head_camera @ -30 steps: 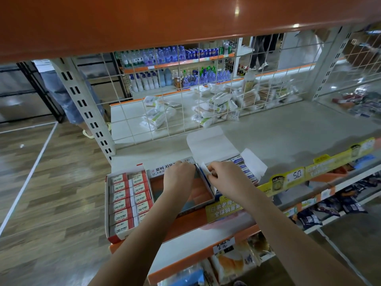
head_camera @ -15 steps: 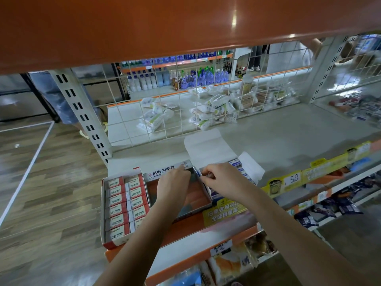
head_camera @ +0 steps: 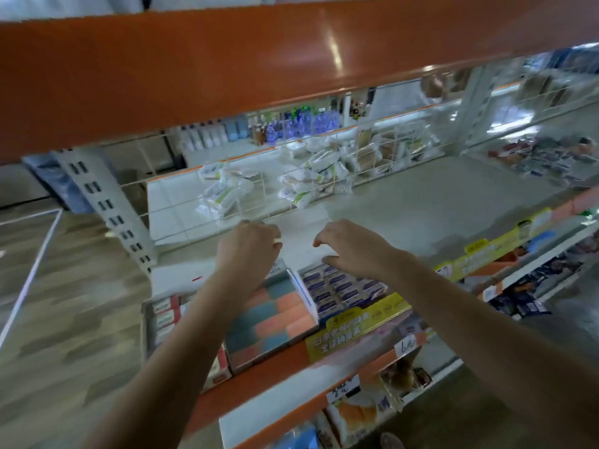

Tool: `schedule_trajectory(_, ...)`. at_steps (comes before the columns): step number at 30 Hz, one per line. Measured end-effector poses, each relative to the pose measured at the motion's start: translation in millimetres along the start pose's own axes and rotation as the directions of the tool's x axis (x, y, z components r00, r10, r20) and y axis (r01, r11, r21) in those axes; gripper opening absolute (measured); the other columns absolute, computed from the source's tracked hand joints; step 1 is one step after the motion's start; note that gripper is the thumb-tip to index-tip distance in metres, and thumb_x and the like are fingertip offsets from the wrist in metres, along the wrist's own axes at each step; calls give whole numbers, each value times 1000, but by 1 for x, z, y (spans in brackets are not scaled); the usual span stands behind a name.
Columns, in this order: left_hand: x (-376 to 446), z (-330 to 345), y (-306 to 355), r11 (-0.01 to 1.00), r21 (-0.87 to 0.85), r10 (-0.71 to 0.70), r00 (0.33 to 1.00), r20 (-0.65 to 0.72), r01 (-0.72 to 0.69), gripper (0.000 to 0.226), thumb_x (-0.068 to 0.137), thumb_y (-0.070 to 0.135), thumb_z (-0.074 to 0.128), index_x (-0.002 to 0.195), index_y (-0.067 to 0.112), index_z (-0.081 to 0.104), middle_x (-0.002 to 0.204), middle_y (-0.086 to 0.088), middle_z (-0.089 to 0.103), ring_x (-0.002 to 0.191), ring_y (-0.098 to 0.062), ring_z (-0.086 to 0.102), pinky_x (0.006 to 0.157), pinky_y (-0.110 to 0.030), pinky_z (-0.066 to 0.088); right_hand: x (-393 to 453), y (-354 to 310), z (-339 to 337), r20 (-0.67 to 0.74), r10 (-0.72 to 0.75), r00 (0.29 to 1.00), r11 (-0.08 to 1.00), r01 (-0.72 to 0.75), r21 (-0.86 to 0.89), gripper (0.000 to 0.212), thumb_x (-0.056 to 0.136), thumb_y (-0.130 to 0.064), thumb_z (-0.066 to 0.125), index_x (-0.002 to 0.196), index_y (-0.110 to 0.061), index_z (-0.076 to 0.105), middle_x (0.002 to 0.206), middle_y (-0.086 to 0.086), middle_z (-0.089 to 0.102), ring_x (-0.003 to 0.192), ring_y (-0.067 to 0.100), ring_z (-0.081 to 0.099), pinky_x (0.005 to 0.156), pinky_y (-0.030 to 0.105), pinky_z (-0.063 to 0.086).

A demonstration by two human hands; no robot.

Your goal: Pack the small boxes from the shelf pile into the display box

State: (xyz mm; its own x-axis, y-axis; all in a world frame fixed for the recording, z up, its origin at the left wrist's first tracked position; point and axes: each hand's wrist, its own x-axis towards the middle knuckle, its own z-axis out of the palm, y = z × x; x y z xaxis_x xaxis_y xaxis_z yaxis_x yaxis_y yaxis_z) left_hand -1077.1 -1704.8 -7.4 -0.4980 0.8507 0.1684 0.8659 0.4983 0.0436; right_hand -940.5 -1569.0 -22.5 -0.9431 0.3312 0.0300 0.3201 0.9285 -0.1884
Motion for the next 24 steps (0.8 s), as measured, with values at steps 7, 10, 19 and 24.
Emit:
schedule_trajectory(7, 65, 16, 105, 969, -8, 247, 965, 88, -247, 39, 92, 47, 48, 125, 27, 54, 125, -2, 56, 117, -23, 49, 94, -35, 40, -25, 100, -27, 5, 216, 976, 967, -213, -142, 45, 92, -29, 55, 134, -17, 44, 139, 8, 41, 130, 25, 34, 107, 37, 31)
schedule_trajectory(10, 93, 27, 176, 939, -2, 342, 932, 120, -344, 44, 90, 51, 48, 127, 27, 53, 127, -4, 54, 117, -25, 48, 93, -36, 39, -60, 161, -35, -58, 337, 940, 933, -341, -111, 47, 90, -30, 57, 134, -17, 45, 136, 9, 44, 126, 27, 38, 104, 38, 34)
schedule_trajectory(19, 159, 67, 398, 885, -110, 465, 866, 185, -452, 47, 90, 48, 50, 128, 21, 49, 131, -9, 49, 122, -29, 44, 96, -36, 38, -171, 345, -73, -87, 601, 794, 795, -606, -33, 53, 90, -23, 57, 139, -13, 40, 138, 15, 42, 125, 32, 43, 102, 34, 35)
schedule_trajectory(24, 201, 86, 491, 865, -120, 501, 855, 136, -488, 47, 91, 44, 49, 129, 17, 47, 129, -9, 47, 121, -29, 41, 95, -39, 38, -208, 431, -90, -80, 657, 749, 752, -659, 8, 54, 91, -20, 56, 141, -12, 36, 142, 12, 37, 128, 30, 37, 101, 41, 40)
